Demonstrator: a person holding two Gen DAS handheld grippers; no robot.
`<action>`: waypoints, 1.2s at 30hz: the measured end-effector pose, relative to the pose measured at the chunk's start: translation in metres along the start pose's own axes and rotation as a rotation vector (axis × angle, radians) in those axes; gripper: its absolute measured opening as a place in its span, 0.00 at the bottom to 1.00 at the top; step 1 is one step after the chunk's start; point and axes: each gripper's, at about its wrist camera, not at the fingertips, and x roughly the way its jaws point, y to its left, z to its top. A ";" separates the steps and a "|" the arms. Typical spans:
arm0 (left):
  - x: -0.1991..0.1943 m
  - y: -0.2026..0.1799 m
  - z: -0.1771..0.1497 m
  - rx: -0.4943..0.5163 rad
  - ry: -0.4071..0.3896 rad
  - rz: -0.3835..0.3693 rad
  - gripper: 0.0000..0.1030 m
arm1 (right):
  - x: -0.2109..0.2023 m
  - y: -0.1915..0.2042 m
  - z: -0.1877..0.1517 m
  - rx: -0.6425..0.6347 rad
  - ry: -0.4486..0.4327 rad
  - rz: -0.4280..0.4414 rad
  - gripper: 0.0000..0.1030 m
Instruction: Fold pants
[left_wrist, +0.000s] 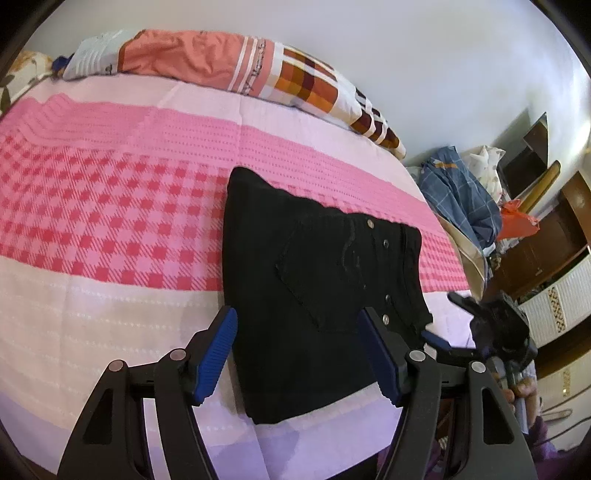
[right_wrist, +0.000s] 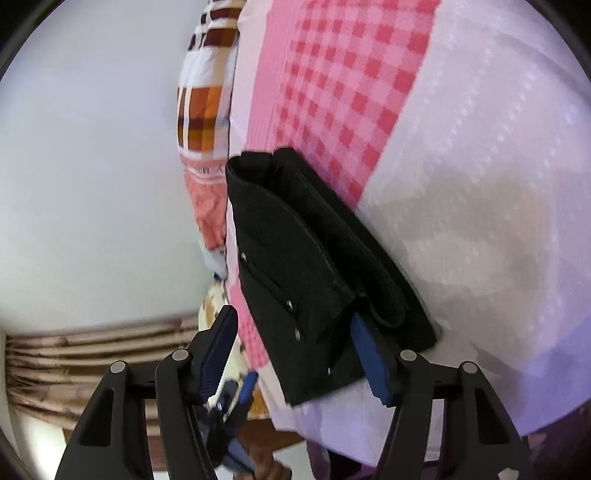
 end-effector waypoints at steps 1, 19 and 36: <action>0.000 0.000 0.000 -0.002 0.003 -0.003 0.67 | 0.002 0.002 0.000 -0.016 -0.001 0.000 0.65; -0.002 0.010 -0.001 -0.061 0.020 -0.022 0.67 | 0.013 0.007 -0.001 -0.122 0.019 -0.122 0.17; 0.004 -0.001 -0.001 -0.012 0.041 0.018 0.70 | -0.010 -0.013 -0.016 -0.063 0.078 -0.090 0.11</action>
